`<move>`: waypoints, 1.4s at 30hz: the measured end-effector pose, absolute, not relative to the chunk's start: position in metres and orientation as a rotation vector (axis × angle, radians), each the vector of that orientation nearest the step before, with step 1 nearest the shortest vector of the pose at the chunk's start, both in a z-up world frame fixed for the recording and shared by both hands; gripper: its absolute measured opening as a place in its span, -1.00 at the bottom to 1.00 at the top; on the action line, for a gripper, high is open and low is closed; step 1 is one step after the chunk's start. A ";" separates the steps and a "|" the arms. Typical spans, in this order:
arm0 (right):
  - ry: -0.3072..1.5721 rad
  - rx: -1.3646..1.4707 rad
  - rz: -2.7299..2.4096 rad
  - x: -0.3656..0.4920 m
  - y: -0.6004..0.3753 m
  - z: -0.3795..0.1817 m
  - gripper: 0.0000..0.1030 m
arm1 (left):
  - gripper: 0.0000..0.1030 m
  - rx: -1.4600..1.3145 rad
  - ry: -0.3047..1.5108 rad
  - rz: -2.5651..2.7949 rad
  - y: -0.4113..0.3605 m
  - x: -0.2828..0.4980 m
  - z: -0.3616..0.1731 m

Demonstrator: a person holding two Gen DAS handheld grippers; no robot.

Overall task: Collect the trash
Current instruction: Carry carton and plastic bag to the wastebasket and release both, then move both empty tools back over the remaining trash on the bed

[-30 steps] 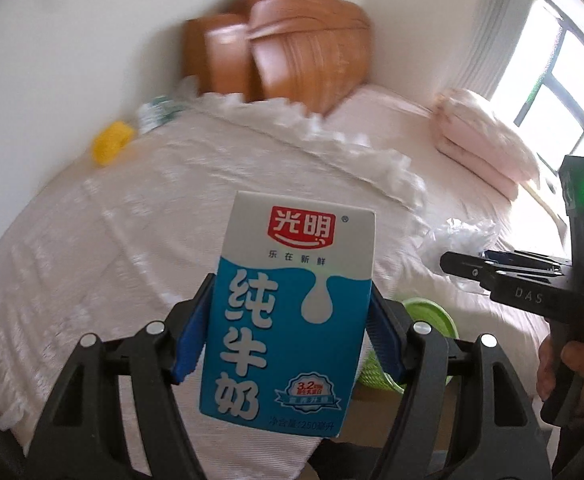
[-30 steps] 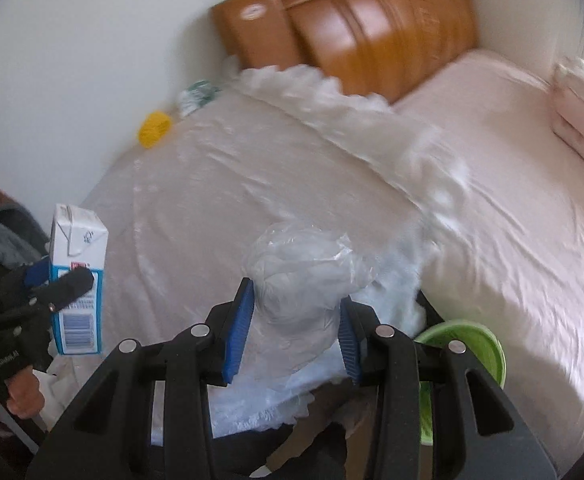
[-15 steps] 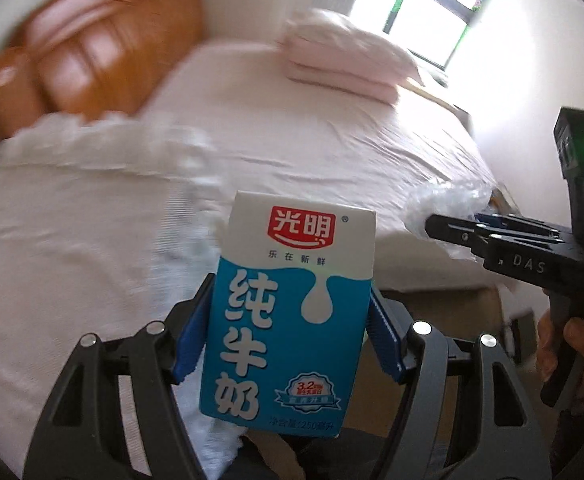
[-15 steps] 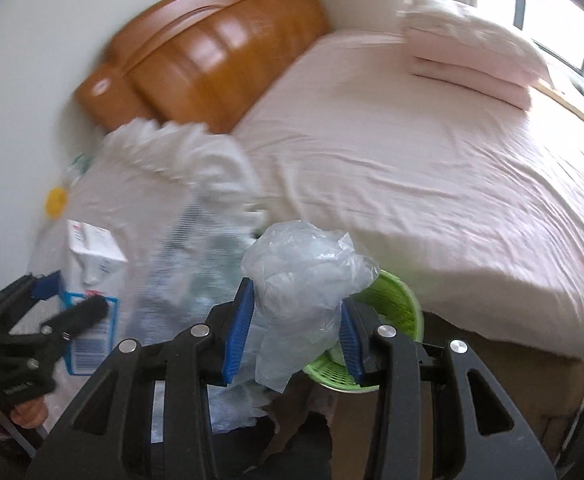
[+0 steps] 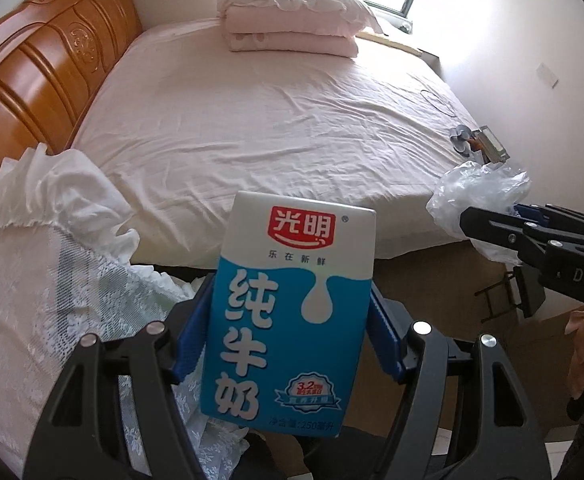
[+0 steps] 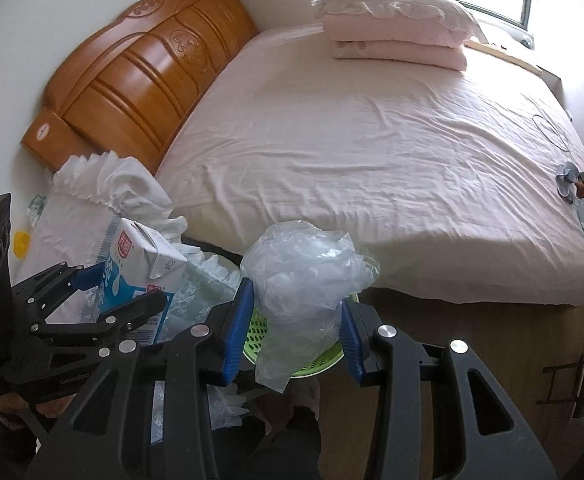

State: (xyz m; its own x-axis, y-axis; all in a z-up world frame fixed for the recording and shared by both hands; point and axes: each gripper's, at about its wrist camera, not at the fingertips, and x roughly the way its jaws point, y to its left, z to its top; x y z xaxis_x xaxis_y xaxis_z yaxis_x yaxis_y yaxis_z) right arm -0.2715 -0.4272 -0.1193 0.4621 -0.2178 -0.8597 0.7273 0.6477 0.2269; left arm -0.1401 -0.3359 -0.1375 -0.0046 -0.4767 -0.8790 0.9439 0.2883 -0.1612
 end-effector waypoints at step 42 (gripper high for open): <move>0.965 0.573 -0.558 -0.198 -0.395 -0.125 0.95 | 0.85 0.298 0.928 -0.972 -0.219 -0.060 -0.057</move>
